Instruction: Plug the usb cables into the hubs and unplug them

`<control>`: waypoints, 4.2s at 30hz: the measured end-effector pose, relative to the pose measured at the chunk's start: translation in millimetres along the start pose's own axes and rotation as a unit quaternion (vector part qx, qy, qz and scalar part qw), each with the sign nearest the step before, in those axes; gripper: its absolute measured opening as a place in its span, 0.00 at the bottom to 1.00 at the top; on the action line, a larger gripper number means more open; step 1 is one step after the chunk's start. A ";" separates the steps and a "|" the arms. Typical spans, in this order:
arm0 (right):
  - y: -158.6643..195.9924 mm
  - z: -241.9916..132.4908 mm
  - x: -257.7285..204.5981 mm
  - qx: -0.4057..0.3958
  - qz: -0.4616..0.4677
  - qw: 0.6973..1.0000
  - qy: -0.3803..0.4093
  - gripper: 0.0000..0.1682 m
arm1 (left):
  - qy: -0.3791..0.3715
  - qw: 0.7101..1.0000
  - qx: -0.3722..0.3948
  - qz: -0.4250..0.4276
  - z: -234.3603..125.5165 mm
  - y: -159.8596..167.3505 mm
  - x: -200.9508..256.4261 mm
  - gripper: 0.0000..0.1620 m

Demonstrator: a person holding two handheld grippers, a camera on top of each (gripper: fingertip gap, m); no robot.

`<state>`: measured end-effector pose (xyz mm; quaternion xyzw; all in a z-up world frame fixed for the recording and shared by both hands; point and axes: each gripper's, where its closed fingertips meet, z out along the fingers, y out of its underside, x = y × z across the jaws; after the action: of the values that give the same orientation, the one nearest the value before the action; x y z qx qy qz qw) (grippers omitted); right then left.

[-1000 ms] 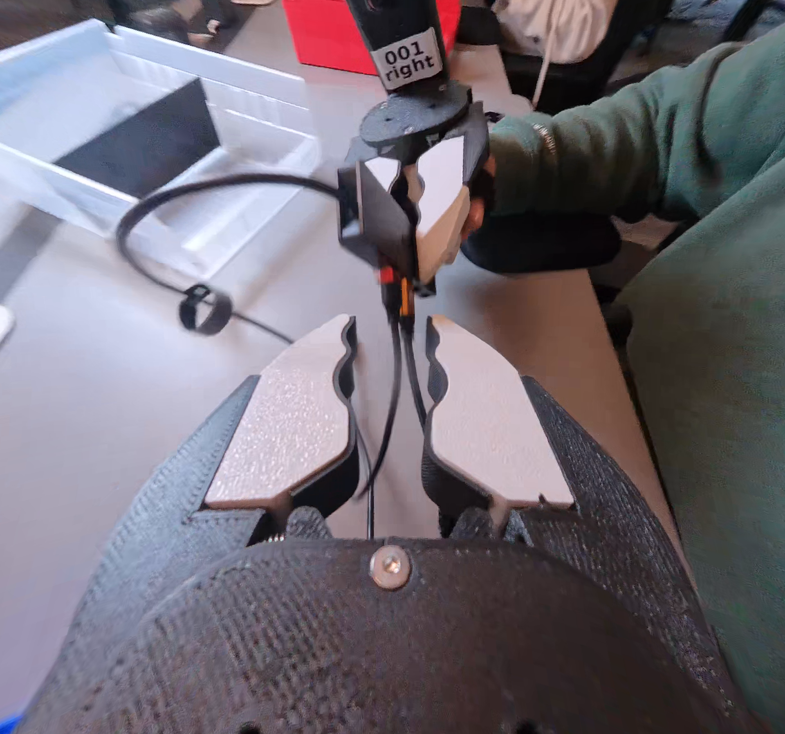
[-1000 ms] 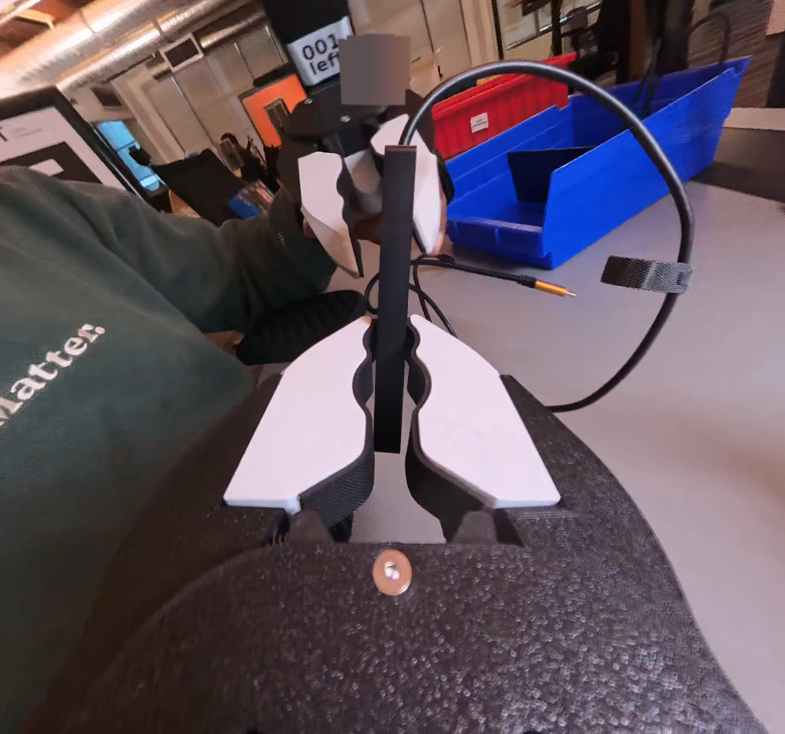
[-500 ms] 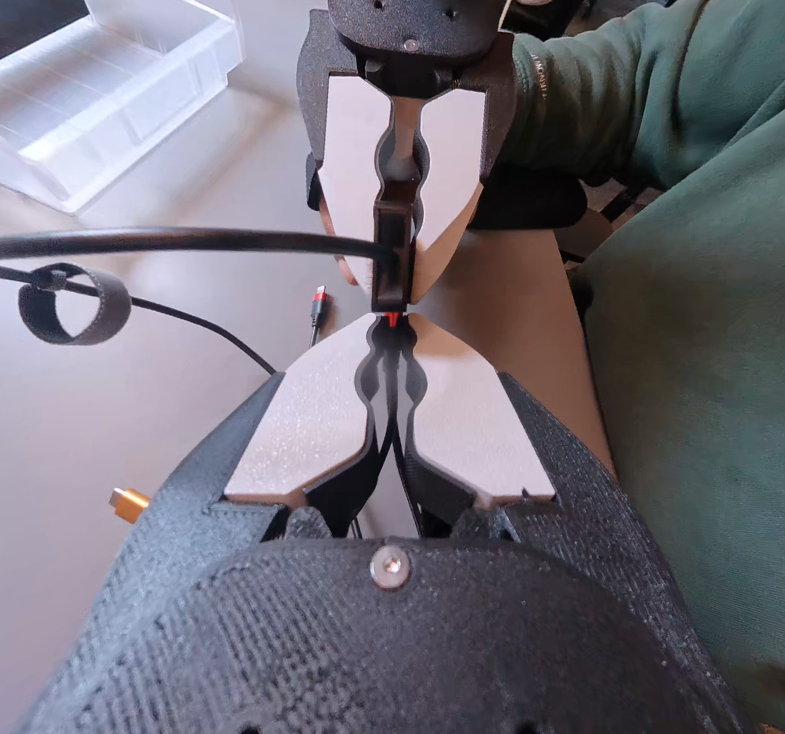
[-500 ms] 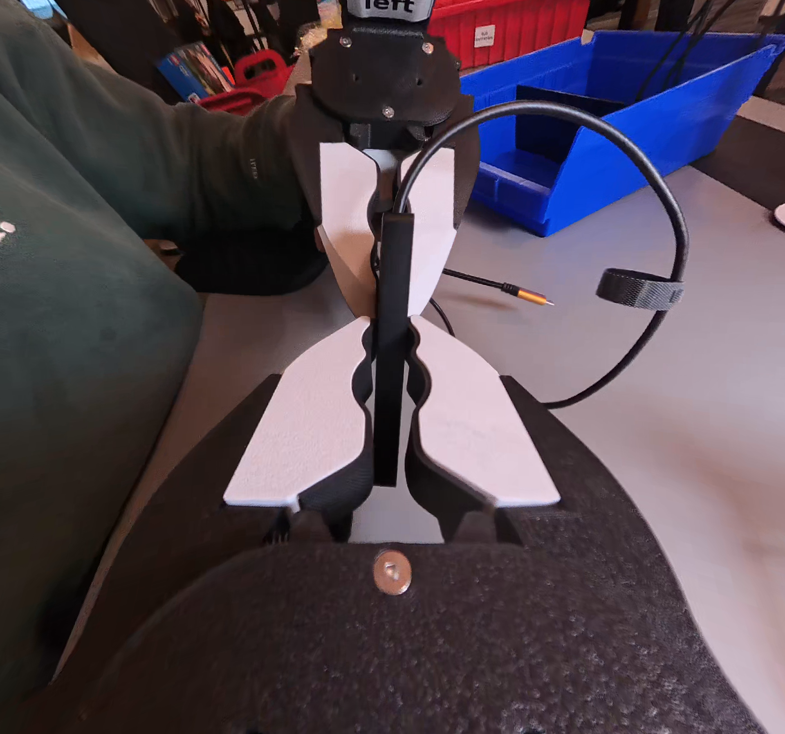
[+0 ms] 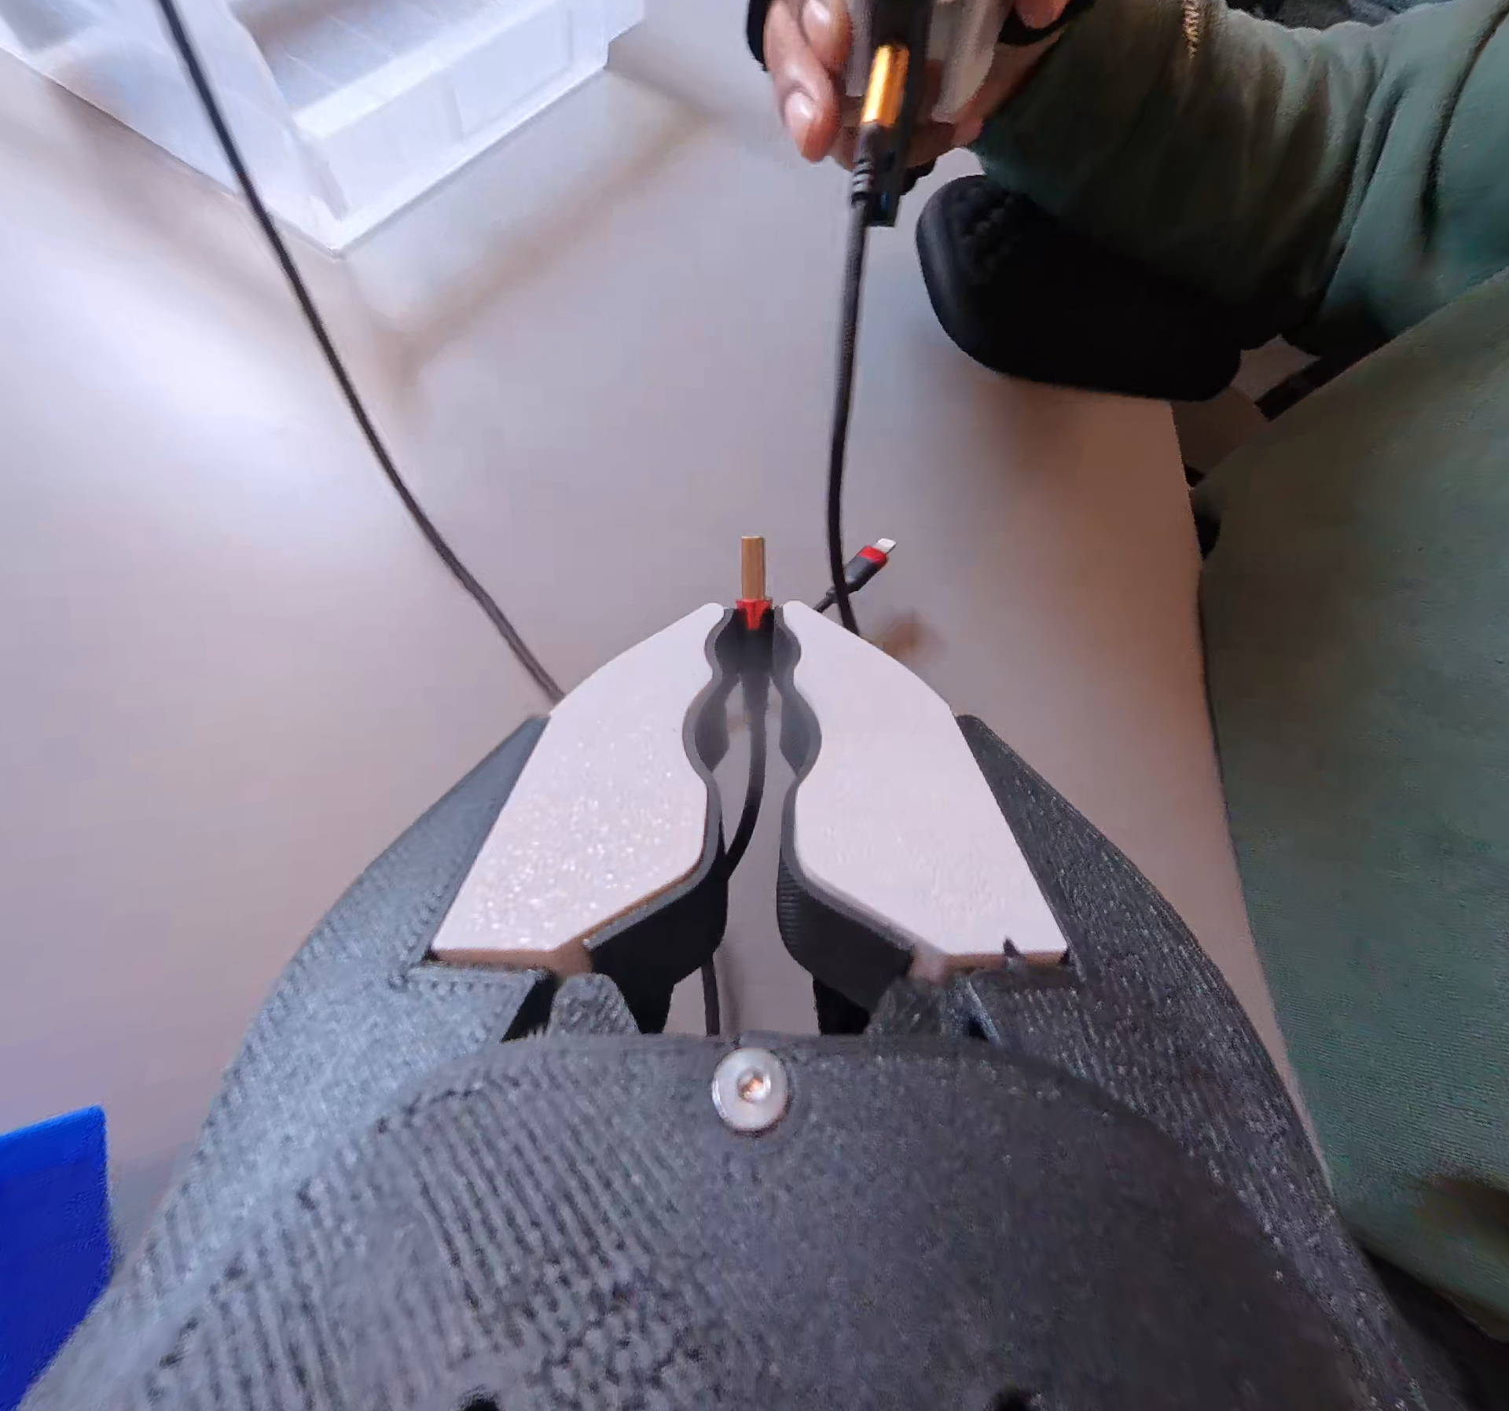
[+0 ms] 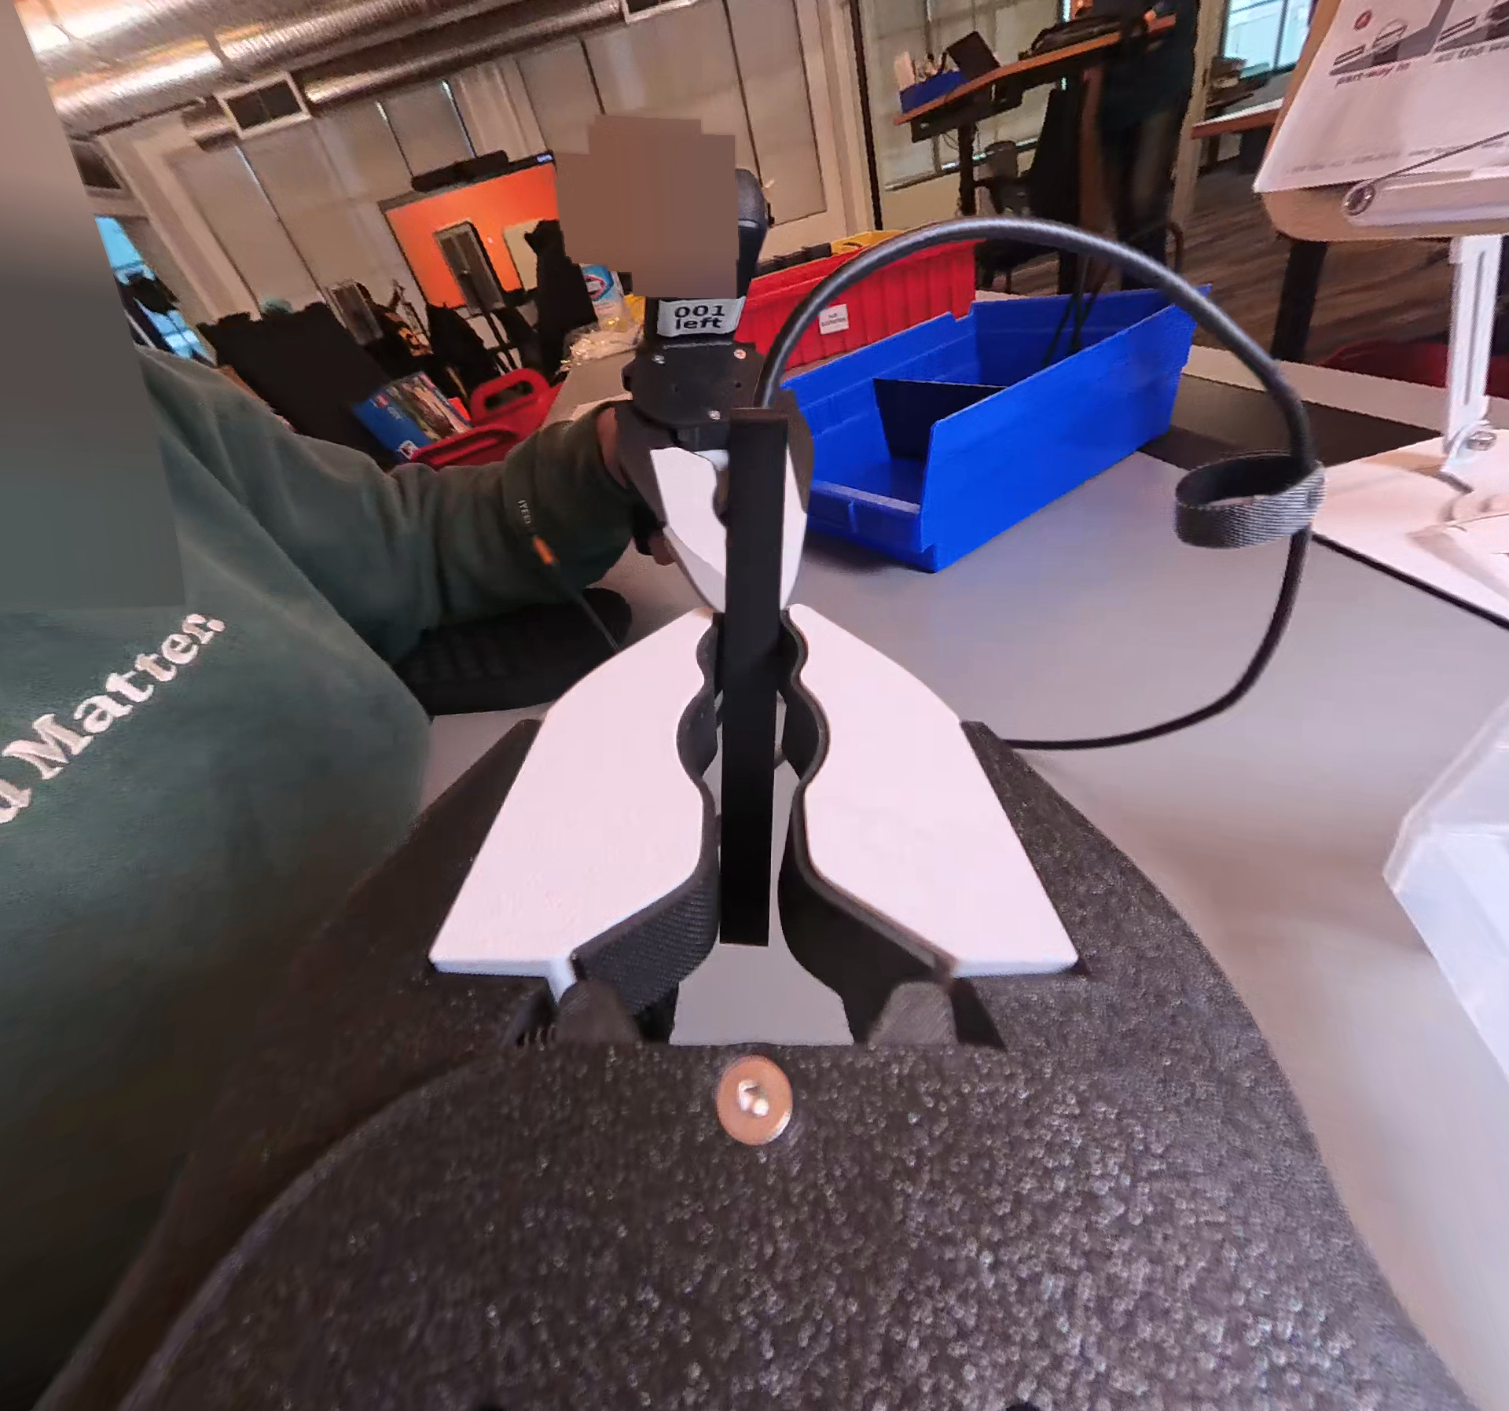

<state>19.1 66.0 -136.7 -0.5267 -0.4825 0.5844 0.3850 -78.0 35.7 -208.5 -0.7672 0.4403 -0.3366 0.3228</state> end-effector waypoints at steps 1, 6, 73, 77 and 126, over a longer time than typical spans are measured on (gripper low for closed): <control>-1.4 -3.1 -3.0 0.009 0.010 1.000 -0.017 0.07 | -0.009 1.000 0.004 -0.006 -1.8 1.4 -4.9 0.05; -36.3 -36.1 -32.2 0.101 0.012 0.988 -0.118 0.07 | -0.062 0.998 0.002 -0.024 -14.8 11.5 -32.0 0.05; -78.1 -66.6 -10.7 0.132 -0.120 0.979 0.098 0.07 | -0.047 0.993 0.107 -0.009 -21.4 -18.1 -7.1 0.22; -78.7 -57.3 -26.5 0.119 -0.146 0.980 0.072 0.07 | -0.058 0.991 0.117 -0.022 -17.6 -25.7 -15.6 0.21; 17.9 58.3 -27.5 -0.019 -0.129 0.990 0.059 0.13 | 0.177 0.916 0.356 -0.053 8.2 -125.5 66.6 0.03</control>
<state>-33.3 26.2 -148.5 -0.5005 -0.5342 0.4884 0.4750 11.8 28.6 -98.3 -0.5517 0.3003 -0.6178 0.4731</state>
